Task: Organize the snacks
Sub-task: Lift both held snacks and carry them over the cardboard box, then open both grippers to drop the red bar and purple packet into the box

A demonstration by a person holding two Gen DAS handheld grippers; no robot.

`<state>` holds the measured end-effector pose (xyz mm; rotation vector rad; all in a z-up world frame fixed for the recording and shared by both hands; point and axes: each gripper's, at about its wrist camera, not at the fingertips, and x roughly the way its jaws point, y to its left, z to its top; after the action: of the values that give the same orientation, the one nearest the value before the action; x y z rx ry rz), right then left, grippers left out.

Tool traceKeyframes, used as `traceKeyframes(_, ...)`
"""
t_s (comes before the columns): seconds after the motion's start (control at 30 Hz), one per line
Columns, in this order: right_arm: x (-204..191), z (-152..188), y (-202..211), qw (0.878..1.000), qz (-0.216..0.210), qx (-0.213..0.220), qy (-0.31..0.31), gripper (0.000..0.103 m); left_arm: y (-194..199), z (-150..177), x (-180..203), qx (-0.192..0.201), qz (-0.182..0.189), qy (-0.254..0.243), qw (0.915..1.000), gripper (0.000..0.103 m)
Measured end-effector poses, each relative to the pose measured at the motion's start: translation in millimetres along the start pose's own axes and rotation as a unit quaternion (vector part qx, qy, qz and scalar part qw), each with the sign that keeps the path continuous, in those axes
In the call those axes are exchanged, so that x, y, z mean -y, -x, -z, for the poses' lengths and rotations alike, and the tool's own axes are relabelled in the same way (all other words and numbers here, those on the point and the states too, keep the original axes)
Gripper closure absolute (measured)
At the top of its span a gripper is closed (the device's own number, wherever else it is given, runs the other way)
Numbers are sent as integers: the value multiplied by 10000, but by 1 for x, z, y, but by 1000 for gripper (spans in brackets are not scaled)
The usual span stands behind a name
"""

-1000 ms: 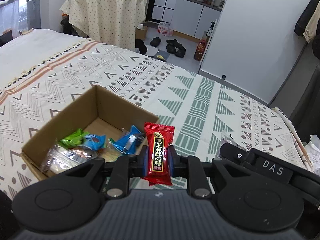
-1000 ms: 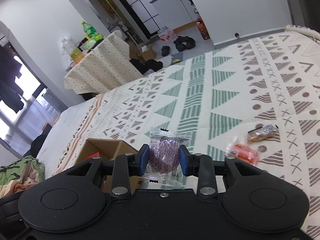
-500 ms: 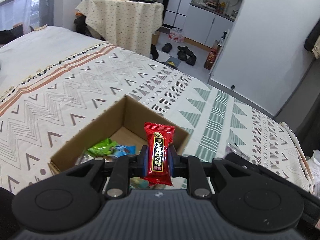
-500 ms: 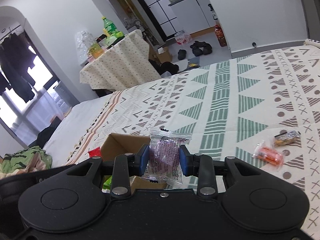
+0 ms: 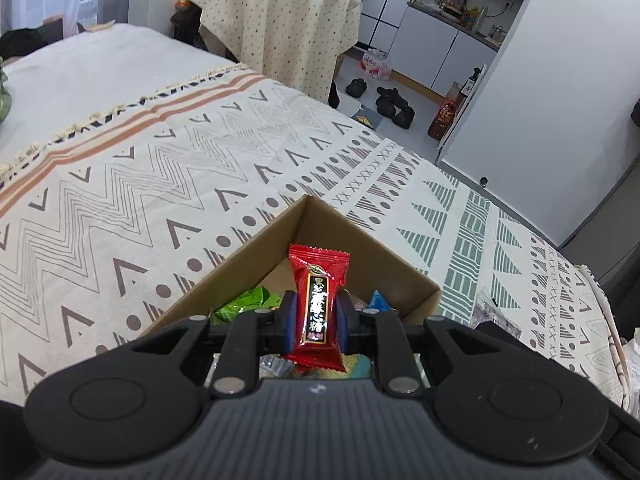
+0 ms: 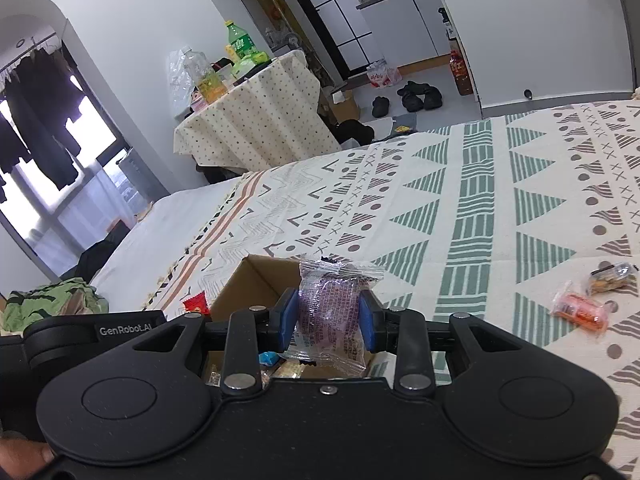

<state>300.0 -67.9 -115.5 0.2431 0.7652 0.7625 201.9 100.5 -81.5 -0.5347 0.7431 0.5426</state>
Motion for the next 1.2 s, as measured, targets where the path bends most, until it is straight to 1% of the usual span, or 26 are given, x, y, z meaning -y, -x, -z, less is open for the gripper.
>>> traceKeyframes(0.4,-17,2,-32,9998,70,-155,122,71,-34,-14,-21,-303,265,117,9991,83)
traceKeyframes(0.43,-18,1,-34,9998,68,-168,131,71,-36,-16,-23,-325,251,152,9990,83)
traceKeyframes(0.47,-19,1,-36,9997,78,-180,133,71,-38,-18,-25,-340,233,179,9990,80)
traceKeyframes(0.7,-31,-6,-56,9995,29,-287,97,71,-45,-27,-38,-476,214,251,9983,80)
traceKeyframes(0.77,-35,-7,-61,9994,-66,-325,91,69,-46,-29,-40,-511,230,248,9981,80)
traceKeyframes(0.83,-38,-6,-65,9991,-162,-375,78,63,-46,-31,-42,-532,219,246,9980,79)
traceKeyframes(0.87,-39,-5,-65,9991,-168,-382,60,58,-46,-31,-43,-546,220,241,9980,75)
traceKeyframes(0.9,-39,-5,-65,9991,-169,-391,76,57,-46,-32,-44,-555,213,230,9980,71)
traceKeyframes(1.03,-35,-3,-61,9990,-26,-444,89,57,-44,-31,-43,-617,280,215,9975,59)
traceKeyframes(1.1,-31,-3,-57,9989,67,-467,55,57,-41,-30,-42,-647,274,206,9973,50)
traceKeyframes(1.13,-30,-3,-55,9989,89,-464,57,57,-39,-29,-41,-655,276,188,9973,48)
traceKeyframes(1.2,-27,-3,-51,9989,97,-459,59,57,-36,-27,-39,-663,253,144,9974,36)
